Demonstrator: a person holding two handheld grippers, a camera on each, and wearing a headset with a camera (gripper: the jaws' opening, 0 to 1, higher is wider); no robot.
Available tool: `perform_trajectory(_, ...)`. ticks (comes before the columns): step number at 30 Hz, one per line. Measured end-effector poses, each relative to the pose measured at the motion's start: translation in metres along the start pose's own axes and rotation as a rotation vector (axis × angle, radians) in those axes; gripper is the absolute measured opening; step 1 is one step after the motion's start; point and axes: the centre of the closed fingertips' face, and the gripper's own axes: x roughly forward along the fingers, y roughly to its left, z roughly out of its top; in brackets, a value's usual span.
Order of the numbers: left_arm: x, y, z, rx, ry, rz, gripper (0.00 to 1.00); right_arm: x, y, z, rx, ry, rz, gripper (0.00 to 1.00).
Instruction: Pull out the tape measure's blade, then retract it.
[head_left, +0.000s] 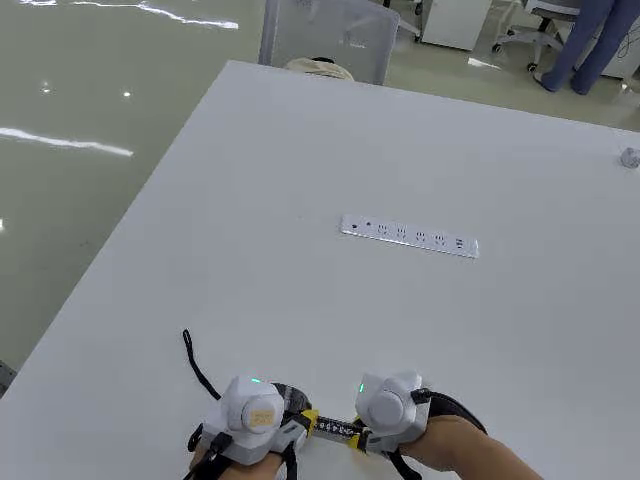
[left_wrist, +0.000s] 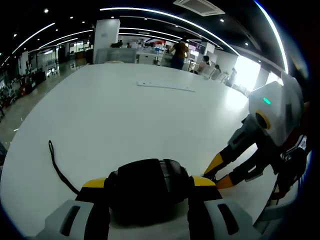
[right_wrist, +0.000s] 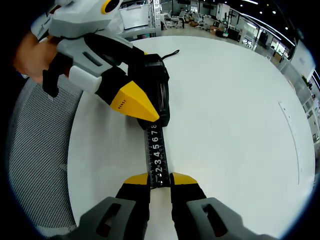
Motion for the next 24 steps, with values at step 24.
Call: perform_trajectory(24, 0.002, 0.001, 0.0, -0.006, 0.002, -0.006, 0.6, 0.01, 0.004, 0.021, -0.009, -0.029, 0.004, 0.16)
